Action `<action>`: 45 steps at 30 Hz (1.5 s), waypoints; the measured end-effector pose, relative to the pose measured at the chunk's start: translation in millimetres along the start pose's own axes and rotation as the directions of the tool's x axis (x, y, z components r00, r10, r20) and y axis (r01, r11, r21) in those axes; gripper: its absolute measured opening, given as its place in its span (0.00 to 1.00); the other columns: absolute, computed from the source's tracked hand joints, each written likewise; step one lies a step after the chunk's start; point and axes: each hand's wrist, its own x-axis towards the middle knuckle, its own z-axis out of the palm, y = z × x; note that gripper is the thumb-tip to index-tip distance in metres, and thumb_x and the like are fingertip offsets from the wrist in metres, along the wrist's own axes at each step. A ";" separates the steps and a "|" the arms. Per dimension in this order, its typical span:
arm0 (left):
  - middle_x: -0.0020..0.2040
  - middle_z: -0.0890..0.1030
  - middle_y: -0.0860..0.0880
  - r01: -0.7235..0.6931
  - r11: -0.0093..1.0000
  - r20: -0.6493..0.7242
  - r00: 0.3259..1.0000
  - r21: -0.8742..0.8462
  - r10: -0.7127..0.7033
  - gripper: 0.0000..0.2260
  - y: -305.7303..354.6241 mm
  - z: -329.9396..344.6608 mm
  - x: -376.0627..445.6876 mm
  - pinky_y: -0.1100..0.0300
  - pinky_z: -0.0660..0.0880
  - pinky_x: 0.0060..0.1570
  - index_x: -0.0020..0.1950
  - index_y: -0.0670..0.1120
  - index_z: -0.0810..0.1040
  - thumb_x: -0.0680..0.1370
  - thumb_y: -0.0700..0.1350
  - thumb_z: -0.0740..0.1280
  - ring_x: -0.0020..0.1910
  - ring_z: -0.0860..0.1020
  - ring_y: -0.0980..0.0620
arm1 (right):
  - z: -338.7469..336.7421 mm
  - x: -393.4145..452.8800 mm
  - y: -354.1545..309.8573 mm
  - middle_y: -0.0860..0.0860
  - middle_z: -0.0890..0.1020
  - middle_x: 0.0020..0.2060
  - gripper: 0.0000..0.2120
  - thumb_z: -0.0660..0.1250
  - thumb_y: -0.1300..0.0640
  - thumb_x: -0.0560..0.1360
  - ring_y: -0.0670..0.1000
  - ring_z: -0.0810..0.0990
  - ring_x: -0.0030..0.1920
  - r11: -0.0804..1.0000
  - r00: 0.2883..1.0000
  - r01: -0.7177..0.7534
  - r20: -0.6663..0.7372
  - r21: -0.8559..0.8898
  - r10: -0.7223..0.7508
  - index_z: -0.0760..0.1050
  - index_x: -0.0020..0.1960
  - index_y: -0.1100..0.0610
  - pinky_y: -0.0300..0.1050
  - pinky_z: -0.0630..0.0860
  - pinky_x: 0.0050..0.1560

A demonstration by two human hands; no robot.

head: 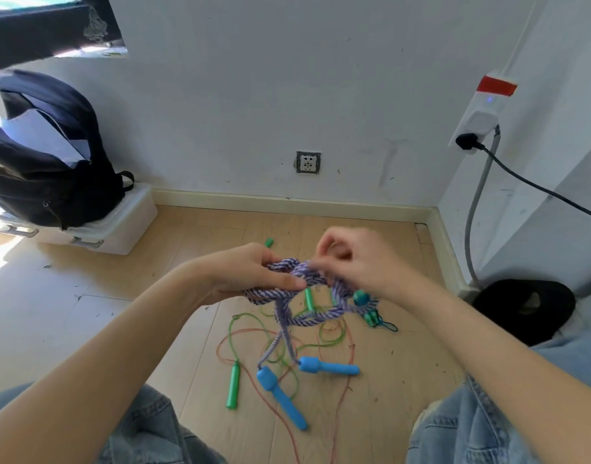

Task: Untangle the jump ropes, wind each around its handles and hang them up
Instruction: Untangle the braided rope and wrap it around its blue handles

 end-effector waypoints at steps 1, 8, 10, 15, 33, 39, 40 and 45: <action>0.34 0.81 0.52 0.011 0.998 -0.009 1.000 0.055 -0.010 0.12 -1.4 1.1 1.4 0.69 0.70 0.28 0.41 0.47 0.82 0.64 0.53 0.74 0.29 0.76 0.59 | -6.8 2.8 1.1 0.45 0.76 0.27 0.08 0.67 0.56 0.74 0.36 0.74 0.24 0.991 0.986 -0.065 -0.145 0.115 0.081 0.70 0.38 0.53 0.27 0.67 0.26; 0.34 0.83 0.51 0.012 0.992 -0.139 0.990 0.126 0.005 0.07 -6.9 0.0 7.8 0.68 0.71 0.31 0.40 0.46 0.82 0.67 0.48 0.75 0.31 0.78 0.57 | -3.4 -6.8 -0.6 0.47 0.82 0.38 0.13 0.71 0.48 0.69 0.43 0.78 0.32 0.985 0.967 -0.169 0.186 -0.040 0.173 0.75 0.48 0.55 0.34 0.72 0.30; 0.34 0.84 0.50 -0.014 0.998 -0.091 0.996 0.057 0.019 0.07 -5.9 -0.6 4.9 0.68 0.73 0.31 0.39 0.45 0.82 0.67 0.47 0.75 0.32 0.79 0.57 | 6.0 -5.8 -1.7 0.49 0.81 0.39 0.12 0.72 0.50 0.69 0.46 0.77 0.37 0.972 0.973 -0.006 0.224 -0.234 0.060 0.75 0.48 0.55 0.40 0.70 0.35; 0.37 0.81 0.47 -0.035 0.990 -0.131 0.990 0.139 0.053 0.11 -7.4 -2.0 5.3 0.63 0.70 0.37 0.44 0.44 0.82 0.67 0.49 0.75 0.35 0.76 0.53 | -16.3 2.6 1.2 0.46 0.79 0.27 0.05 0.66 0.58 0.74 0.40 0.74 0.24 0.947 0.981 -0.065 -0.151 0.316 0.118 0.77 0.40 0.53 0.33 0.71 0.27; 0.30 0.73 0.52 0.009 0.770 -0.161 0.979 0.638 0.121 0.10 -16.5 3.6 18.2 0.67 0.62 0.26 0.46 0.42 0.81 0.72 0.49 0.71 0.27 0.68 0.57 | -28.1 5.9 3.6 0.50 0.79 0.31 0.04 0.64 0.64 0.75 0.42 0.74 0.20 0.946 0.939 -0.106 -0.282 0.305 0.196 0.77 0.48 0.62 0.33 0.69 0.21; 0.34 0.76 0.47 0.023 0.834 -0.211 0.971 0.551 0.113 0.16 -11.9 -3.3 14.7 0.64 0.64 0.29 0.44 0.39 0.81 0.73 0.53 0.70 0.30 0.70 0.53 | -30.0 -1.3 13.7 0.53 0.76 0.58 0.26 0.70 0.59 0.72 0.44 0.81 0.36 0.907 0.916 -0.399 -0.114 -0.139 0.385 0.66 0.67 0.58 0.32 0.75 0.33; 0.33 0.76 0.47 -0.002 0.828 -0.194 0.972 0.561 0.135 0.16 -9.0 -0.5 14.8 0.65 0.64 0.28 0.44 0.39 0.81 0.73 0.53 0.70 0.30 0.70 0.53 | -21.5 -3.9 12.0 0.52 0.71 0.65 0.34 0.72 0.56 0.69 0.47 0.81 0.49 0.894 0.938 -0.344 -0.057 -0.286 0.343 0.61 0.71 0.54 0.36 0.76 0.47; 0.31 0.76 0.49 -0.106 0.835 -0.096 0.978 0.540 0.186 0.12 0.0 15.1 16.5 0.70 0.63 0.25 0.41 0.39 0.80 0.72 0.49 0.71 0.27 0.70 0.56 | 6.8 -4.6 3.1 0.45 0.79 0.48 0.18 0.71 0.57 0.70 0.32 0.74 0.29 0.961 0.949 -0.003 0.304 -0.276 0.090 0.74 0.59 0.53 0.27 0.70 0.35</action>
